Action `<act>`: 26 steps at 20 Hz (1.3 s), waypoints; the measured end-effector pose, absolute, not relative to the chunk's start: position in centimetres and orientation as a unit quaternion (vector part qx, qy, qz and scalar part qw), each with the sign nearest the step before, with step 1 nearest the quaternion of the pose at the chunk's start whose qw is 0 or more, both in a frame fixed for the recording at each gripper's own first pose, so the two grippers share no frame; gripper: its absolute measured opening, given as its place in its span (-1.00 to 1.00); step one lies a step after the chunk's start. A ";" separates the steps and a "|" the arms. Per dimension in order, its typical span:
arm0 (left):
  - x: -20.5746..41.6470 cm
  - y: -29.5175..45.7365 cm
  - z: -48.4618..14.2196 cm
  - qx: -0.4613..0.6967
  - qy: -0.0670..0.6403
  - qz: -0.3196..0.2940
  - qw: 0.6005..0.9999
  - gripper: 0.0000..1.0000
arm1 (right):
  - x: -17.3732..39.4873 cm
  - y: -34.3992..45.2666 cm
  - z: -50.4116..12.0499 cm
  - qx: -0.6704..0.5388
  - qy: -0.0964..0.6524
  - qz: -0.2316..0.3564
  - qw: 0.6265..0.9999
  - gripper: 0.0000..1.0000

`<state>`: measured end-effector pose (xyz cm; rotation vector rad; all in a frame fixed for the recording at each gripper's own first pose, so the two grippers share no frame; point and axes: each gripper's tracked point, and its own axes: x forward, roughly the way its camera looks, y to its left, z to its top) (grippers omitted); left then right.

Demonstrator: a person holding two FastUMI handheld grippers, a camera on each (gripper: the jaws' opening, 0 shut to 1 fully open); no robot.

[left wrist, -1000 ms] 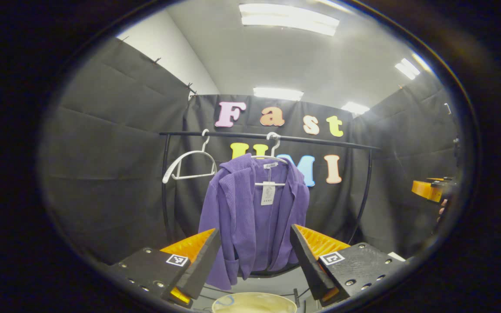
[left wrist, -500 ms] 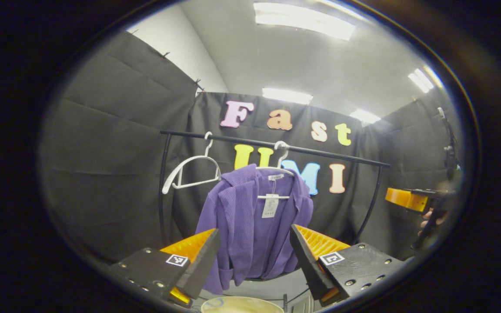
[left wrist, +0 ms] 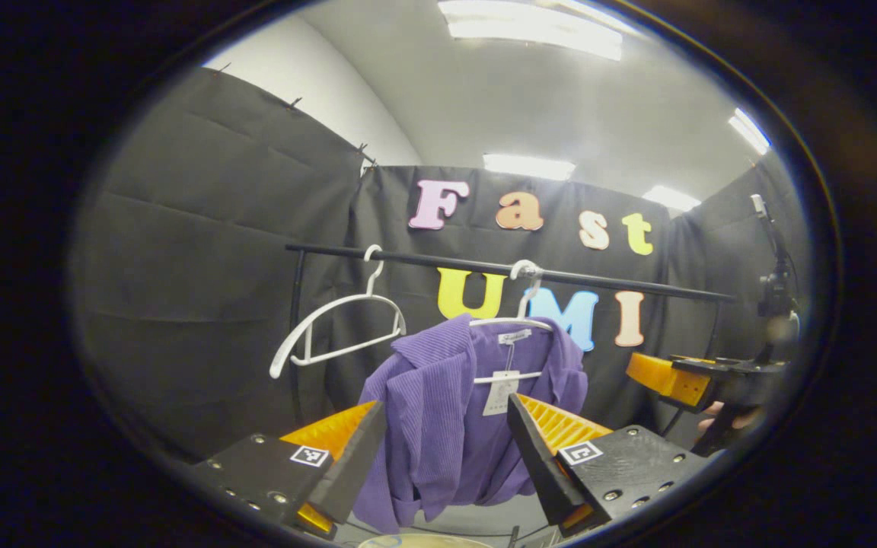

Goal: Grasp the clothes on the hanger with both hands and then place them into the laundry hamper below.

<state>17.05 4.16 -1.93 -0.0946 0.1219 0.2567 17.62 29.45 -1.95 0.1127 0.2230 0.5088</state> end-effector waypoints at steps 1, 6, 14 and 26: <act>18.3 4.3 -2.3 -0.042 0.065 0.136 0.988 0.85 | 18.6 30.1 -3.0 0.057 0.121 0.255 0.958 0.94; 23.9 4.7 -6.1 -0.048 0.092 0.172 0.980 0.85 | 23.8 33.0 -8.1 0.049 0.160 0.271 0.948 0.92; 28.3 6.0 -9.0 -0.047 0.107 0.223 0.968 0.86 | 26.4 36.3 -12.4 0.034 0.184 0.315 0.930 0.90; 30.5 6.9 -10.3 -0.013 0.112 0.283 0.952 0.97 | 29.5 36.6 -14.9 0.047 0.173 0.300 0.937 0.89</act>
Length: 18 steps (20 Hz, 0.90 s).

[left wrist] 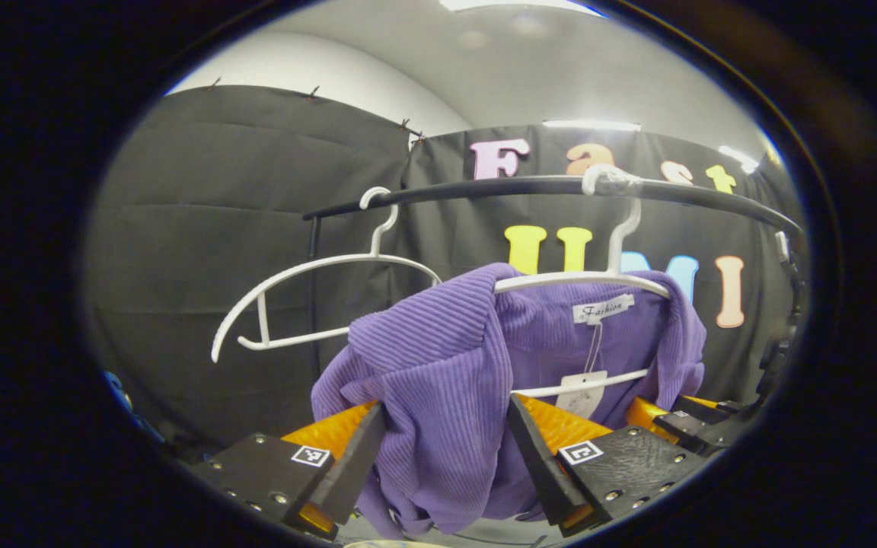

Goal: Grasp the clothes on the hanger with both hands and then place them into the laundry hamper below.

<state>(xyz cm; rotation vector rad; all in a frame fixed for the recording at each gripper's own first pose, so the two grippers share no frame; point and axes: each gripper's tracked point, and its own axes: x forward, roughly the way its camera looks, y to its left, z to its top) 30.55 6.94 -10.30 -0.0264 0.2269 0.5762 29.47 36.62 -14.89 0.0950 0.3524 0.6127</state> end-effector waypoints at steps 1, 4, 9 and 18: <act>30.0 7.5 -10.2 -0.006 0.111 0.297 0.948 0.78 | 29.5 36.5 -14.8 0.045 0.169 0.302 0.937 0.88; 29.7 7.5 -10.3 -0.020 0.113 0.303 0.946 0.21 | 30.5 36.4 -14.5 0.054 0.153 0.309 0.937 0.49; 29.0 7.6 -10.4 -0.036 0.104 0.295 0.949 -0.59 | 30.3 36.5 -14.1 0.066 0.148 0.339 0.927 -0.29; 27.8 6.3 -9.1 -0.059 0.082 0.255 0.962 -0.85 | 30.0 36.5 -13.3 0.079 0.135 0.387 0.909 -1.00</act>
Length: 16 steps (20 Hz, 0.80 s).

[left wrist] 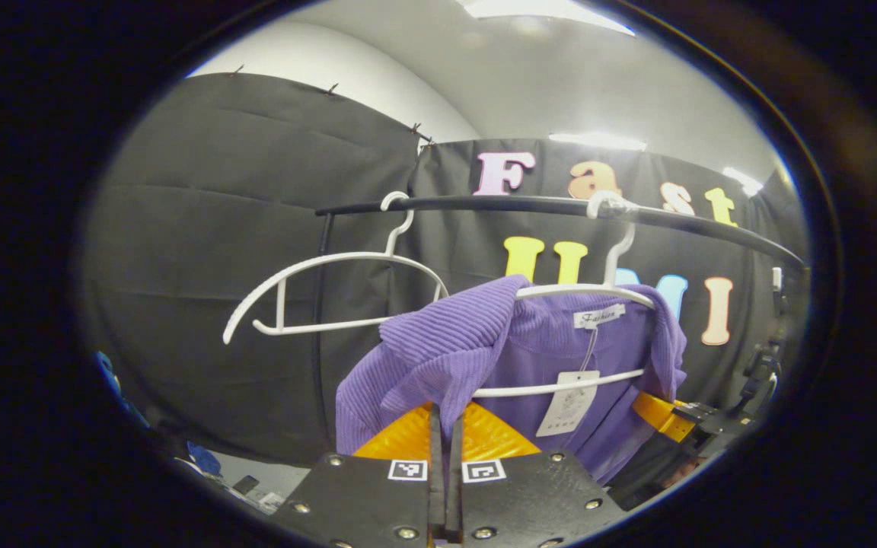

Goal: Grasp the clothes on the hanger with both hands and then place them into the laundry hamper below.

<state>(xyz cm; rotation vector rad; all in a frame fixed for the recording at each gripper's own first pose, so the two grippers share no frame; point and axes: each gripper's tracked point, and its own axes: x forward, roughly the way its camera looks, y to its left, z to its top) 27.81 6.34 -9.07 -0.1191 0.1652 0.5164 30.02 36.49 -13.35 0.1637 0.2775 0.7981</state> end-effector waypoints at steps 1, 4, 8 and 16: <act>27.4 6.2 -8.6 -0.067 0.077 0.248 0.963 -0.97 | 30.0 36.3 -13.2 0.079 0.130 0.383 0.911 -1.00; 26.3 6.3 -7.0 -0.080 0.065 0.231 0.967 -0.97 | 29.6 35.7 -12.8 0.069 0.125 0.370 0.918 -1.00; 24.9 6.9 -3.6 -0.071 0.043 0.212 0.974 -0.98 | 28.9 34.6 -11.7 0.059 0.113 0.341 0.931 -1.00; 23.3 10.6 0.3 -0.088 -0.003 0.202 0.975 -0.97 | 29.9 32.4 -7.8 0.056 0.067 0.283 0.955 -1.00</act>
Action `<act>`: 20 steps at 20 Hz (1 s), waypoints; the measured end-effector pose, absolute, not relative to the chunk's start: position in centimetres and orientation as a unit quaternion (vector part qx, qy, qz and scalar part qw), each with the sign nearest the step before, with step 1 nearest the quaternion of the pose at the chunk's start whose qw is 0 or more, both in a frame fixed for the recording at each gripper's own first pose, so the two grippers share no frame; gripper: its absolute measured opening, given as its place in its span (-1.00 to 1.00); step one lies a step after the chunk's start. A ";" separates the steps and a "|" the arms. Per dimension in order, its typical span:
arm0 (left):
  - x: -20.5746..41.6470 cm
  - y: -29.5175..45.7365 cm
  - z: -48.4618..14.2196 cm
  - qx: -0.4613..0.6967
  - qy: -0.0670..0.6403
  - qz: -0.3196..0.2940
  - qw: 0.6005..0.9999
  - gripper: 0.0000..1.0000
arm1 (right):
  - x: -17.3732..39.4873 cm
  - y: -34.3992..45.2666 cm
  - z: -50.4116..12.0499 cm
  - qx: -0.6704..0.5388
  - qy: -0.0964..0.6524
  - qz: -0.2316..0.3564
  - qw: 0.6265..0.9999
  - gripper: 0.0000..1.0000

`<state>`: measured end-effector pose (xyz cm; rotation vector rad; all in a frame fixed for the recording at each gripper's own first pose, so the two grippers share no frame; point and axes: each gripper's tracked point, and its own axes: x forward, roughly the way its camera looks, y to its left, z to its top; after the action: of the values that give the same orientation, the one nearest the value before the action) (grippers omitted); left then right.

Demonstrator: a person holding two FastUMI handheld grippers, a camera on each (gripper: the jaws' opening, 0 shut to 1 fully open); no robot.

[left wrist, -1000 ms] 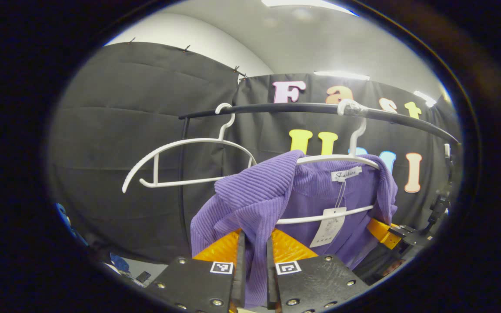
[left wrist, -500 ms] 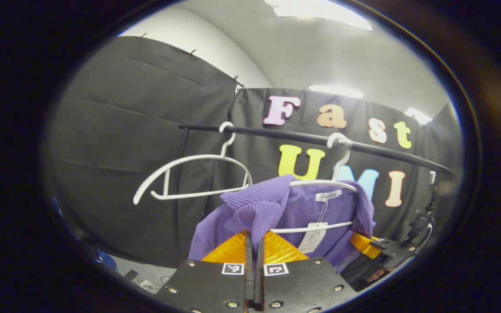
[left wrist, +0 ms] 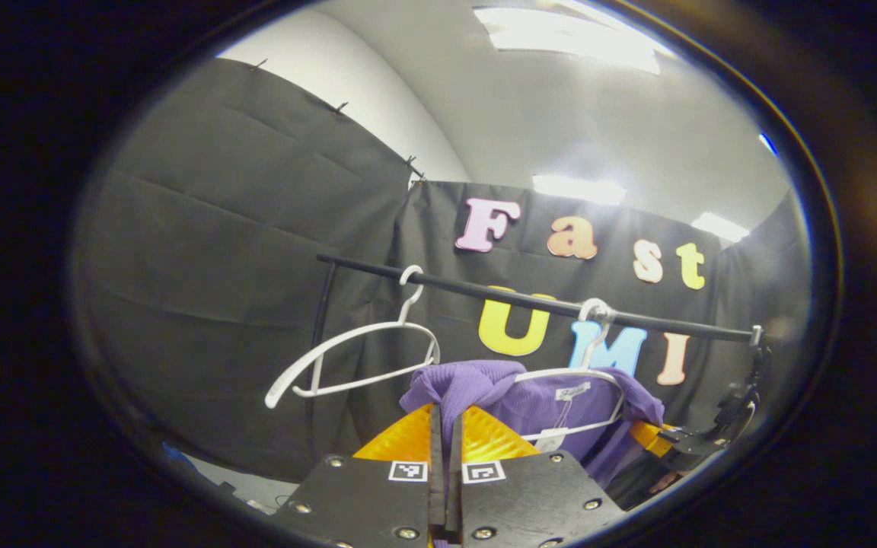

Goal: Grasp the clothes on the hanger with both hands and then place them into the laundry hamper below.

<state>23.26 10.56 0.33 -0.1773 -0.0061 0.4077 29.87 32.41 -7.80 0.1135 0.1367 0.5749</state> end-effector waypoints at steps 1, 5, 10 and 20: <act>23.1 11.2 0.8 -0.082 -0.007 0.205 0.975 -0.97 | 29.7 32.5 -7.2 0.056 0.061 0.280 0.956 -1.00; 22.5 13.4 2.4 -0.076 -0.021 0.208 0.975 -0.98 | 30.2 32.0 -5.8 0.053 0.039 0.269 0.961 -1.00; 22.5 15.8 3.2 -0.070 -0.027 0.209 0.975 -0.98 | 30.4 32.4 -5.2 0.048 0.026 0.266 0.962 -1.00; 22.0 20.0 -0.3 -0.074 0.001 0.200 0.977 -0.97 | 30.4 32.7 -3.9 0.030 0.012 0.252 0.967 -1.00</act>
<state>21.96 20.02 -0.29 -0.1486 0.0014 0.4025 30.40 32.66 -3.86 0.0605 0.0238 0.5086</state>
